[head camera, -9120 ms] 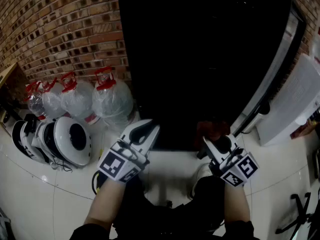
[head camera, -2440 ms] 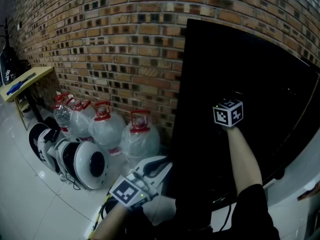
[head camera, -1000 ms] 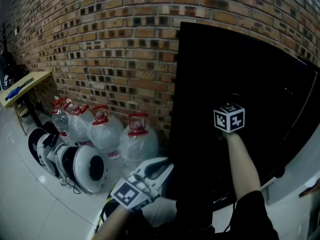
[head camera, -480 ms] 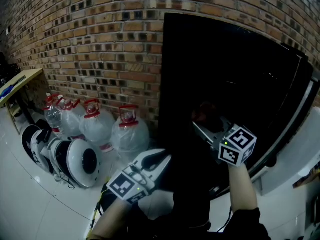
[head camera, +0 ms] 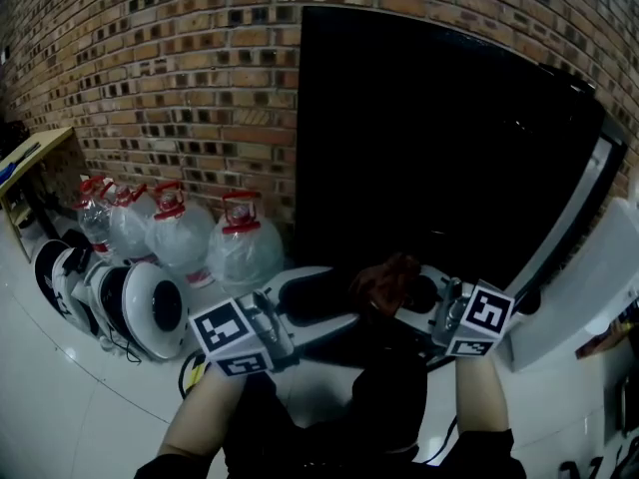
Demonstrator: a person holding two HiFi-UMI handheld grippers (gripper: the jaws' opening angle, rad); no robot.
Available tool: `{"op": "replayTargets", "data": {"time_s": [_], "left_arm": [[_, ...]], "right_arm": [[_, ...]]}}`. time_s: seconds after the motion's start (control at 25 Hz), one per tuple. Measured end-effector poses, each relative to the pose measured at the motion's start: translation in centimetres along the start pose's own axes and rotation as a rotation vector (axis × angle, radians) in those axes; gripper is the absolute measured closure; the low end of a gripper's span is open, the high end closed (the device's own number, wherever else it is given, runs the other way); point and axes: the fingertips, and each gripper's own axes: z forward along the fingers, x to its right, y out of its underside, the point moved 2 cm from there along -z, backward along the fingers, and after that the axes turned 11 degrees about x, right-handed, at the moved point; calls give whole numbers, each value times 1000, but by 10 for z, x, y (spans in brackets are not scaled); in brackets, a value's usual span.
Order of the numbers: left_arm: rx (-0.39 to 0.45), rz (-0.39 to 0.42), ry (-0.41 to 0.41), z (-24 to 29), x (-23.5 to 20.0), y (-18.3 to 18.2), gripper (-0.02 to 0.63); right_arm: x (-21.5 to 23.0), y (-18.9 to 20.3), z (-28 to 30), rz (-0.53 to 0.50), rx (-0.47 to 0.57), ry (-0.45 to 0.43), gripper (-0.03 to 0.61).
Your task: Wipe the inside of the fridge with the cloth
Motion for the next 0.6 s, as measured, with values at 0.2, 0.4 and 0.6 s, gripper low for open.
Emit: {"op": "replayTargets", "data": {"time_s": [0.2,0.4,0.6], "left_arm": [[-82,32,93,24,22,6,262],[-122,-4,134,28,32,15,265],[-156,-74,176,29,37,27,285]], "right_arm": [[-23,5,0,6,-38,-80,454],[-28,18,-4,-19,-99,-107,453],[-36,29,0,-49,-119,-161,453]]}}
